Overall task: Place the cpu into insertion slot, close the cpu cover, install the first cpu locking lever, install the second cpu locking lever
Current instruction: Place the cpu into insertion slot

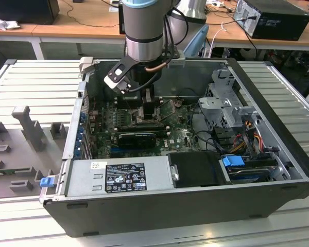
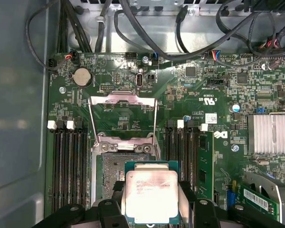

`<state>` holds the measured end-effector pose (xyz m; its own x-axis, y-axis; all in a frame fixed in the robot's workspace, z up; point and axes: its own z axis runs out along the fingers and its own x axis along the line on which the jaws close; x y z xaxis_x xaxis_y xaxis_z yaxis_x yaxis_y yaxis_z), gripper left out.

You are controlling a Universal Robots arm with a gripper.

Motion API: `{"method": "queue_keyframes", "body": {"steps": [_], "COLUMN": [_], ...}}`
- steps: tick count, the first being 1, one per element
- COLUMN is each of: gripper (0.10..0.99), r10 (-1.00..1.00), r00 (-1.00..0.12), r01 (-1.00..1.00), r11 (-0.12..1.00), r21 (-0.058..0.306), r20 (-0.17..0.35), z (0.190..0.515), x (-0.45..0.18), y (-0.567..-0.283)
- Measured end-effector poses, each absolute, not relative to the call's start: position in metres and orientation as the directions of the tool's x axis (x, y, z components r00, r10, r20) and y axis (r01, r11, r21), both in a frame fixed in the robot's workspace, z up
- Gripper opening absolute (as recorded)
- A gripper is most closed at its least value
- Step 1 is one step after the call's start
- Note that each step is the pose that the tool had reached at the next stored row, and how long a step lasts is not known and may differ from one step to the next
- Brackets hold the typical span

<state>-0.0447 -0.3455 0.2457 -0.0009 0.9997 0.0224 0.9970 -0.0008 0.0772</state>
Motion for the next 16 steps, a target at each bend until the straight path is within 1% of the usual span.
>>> {"method": "queue_keyframes", "body": {"steps": [8, 16], "gripper": [0.529, 0.529], "r10": [1.000, 1.000], "r00": [-0.001, -0.001], "r01": [0.997, 0.997], "r11": [-0.001, -0.001], "r21": [0.077, 0.077], "r20": [0.023, 0.022], "z": [0.236, 0.228], "x": [-0.046, -0.048], "y": [-0.334, -0.333]}}
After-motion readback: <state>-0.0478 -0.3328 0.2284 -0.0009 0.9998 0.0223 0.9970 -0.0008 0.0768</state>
